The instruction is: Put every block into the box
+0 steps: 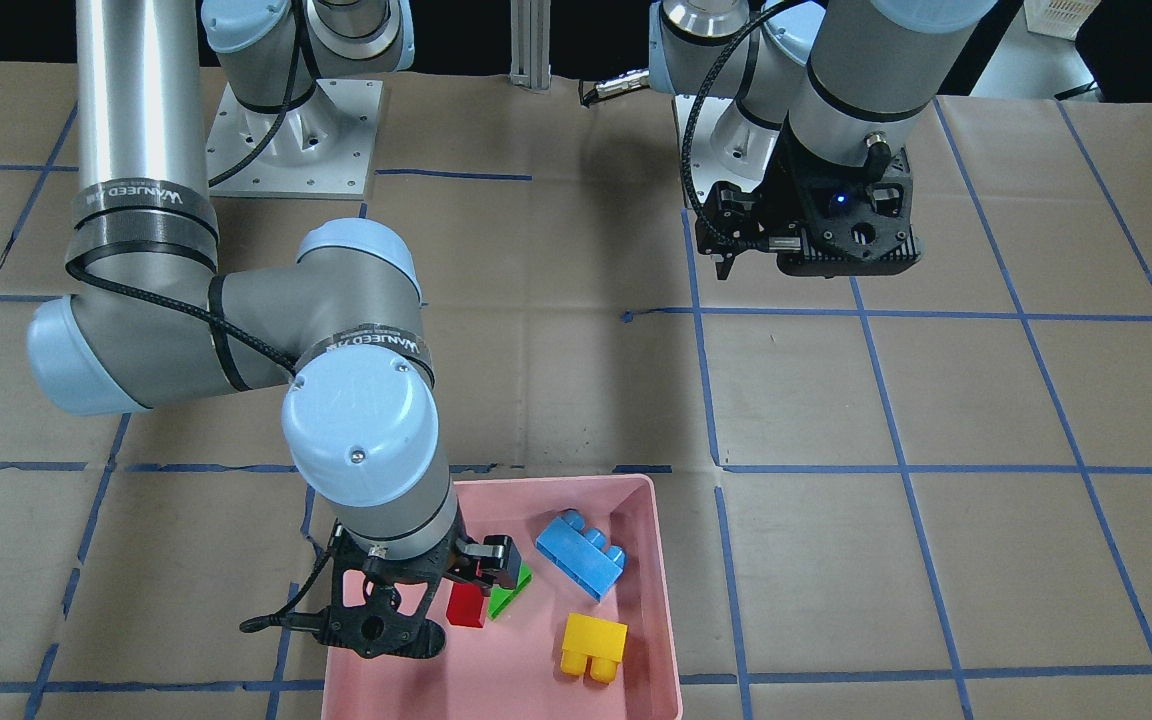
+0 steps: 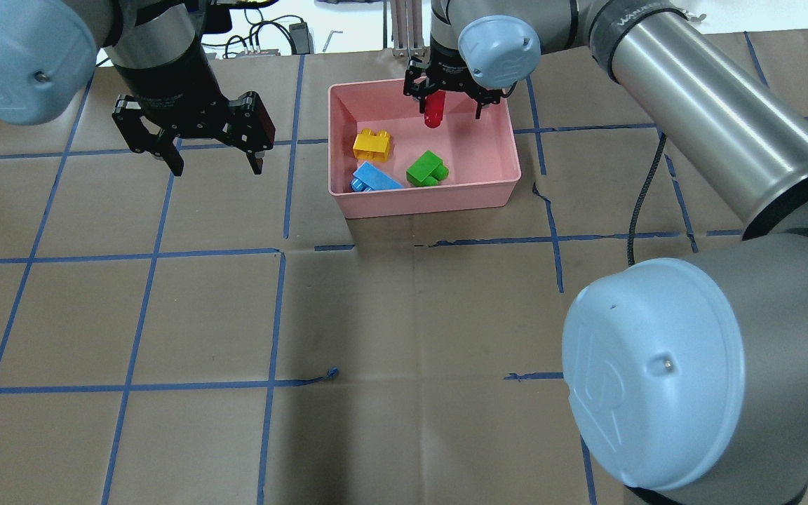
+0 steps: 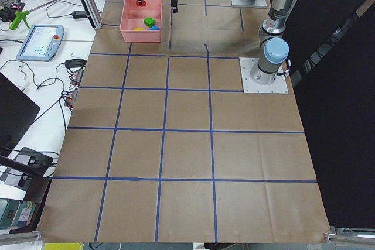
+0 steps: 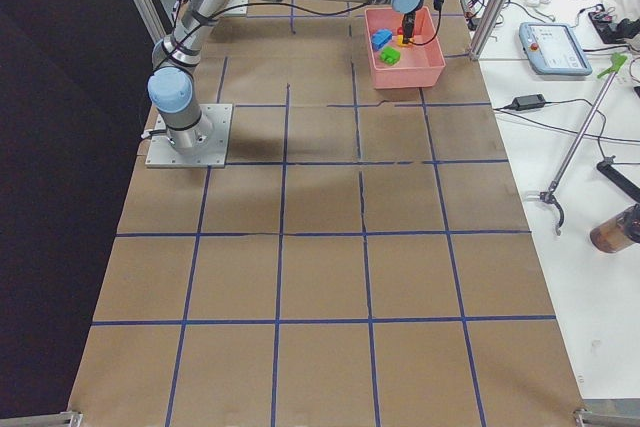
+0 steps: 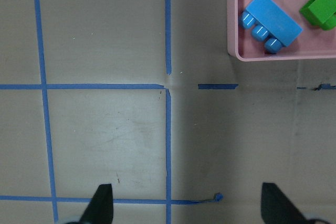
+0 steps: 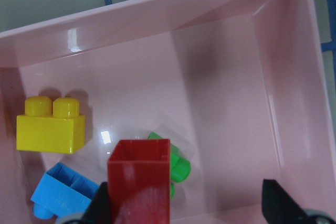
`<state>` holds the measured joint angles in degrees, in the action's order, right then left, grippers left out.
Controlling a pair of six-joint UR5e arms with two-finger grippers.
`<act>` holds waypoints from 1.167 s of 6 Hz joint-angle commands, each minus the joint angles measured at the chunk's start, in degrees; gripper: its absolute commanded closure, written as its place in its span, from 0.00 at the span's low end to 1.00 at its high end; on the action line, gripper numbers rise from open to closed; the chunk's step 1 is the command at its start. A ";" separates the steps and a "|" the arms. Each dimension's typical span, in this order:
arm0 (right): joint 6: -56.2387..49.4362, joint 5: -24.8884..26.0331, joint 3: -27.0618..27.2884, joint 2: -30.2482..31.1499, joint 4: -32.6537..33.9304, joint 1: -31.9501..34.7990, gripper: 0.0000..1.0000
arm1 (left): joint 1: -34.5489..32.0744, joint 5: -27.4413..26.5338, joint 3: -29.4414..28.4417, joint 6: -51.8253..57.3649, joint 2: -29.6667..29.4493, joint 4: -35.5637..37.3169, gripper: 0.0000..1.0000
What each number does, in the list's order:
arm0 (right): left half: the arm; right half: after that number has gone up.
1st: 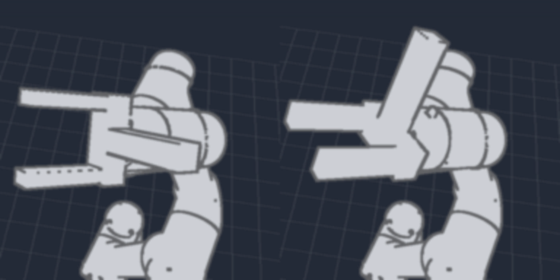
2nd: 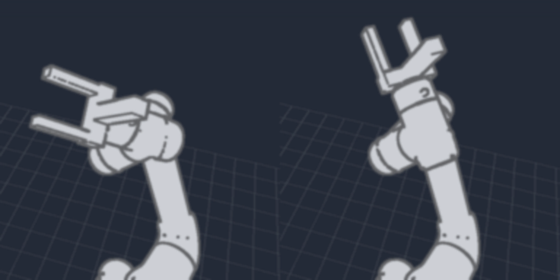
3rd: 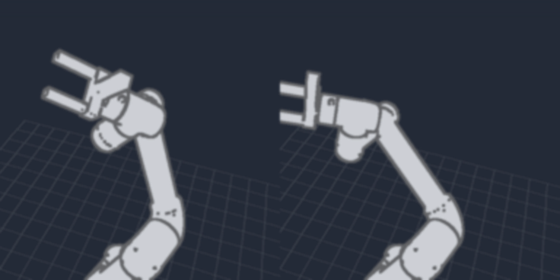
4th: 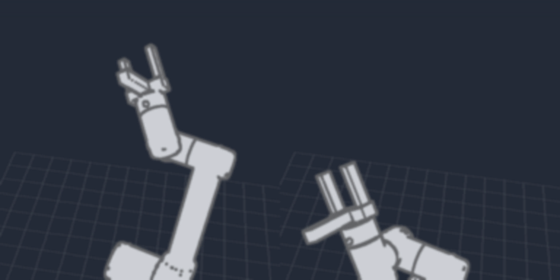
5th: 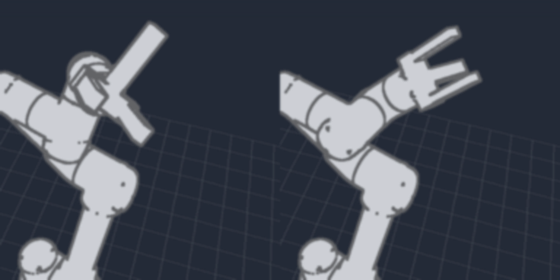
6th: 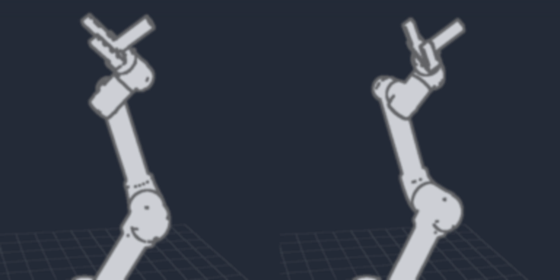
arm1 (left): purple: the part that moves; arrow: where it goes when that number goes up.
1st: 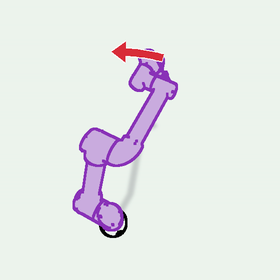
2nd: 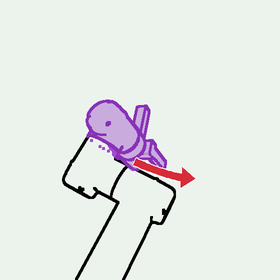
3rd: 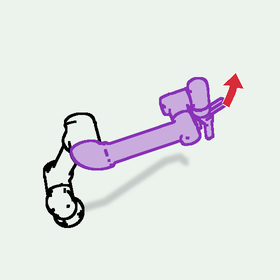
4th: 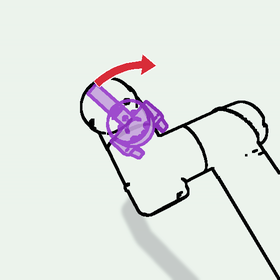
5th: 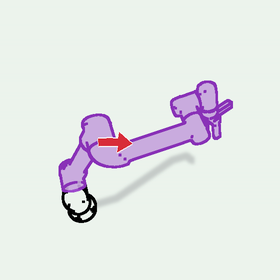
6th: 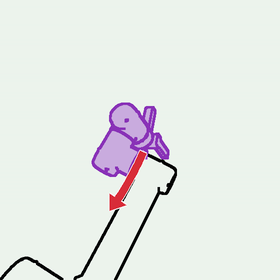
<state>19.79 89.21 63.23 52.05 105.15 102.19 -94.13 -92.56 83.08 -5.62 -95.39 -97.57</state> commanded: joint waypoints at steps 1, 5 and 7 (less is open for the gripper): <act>-3.79 0.09 0.58 2.44 -2.92 -1.73 0.00 | -0.53 -0.17 1.45 -3.86 0.73 3.91 0.01; -14.25 0.70 1.54 15.33 -25.28 -7.44 0.01 | -0.62 -1.48 2.35 -3.88 2.40 3.97 0.00; -18.10 1.31 13.78 27.35 -28.42 -9.98 0.01 | -0.53 -1.57 2.52 -4.31 2.93 2.91 0.00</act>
<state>3.22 90.17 70.72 73.49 78.00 93.65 -94.73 -94.15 85.46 -10.06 -92.54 -94.50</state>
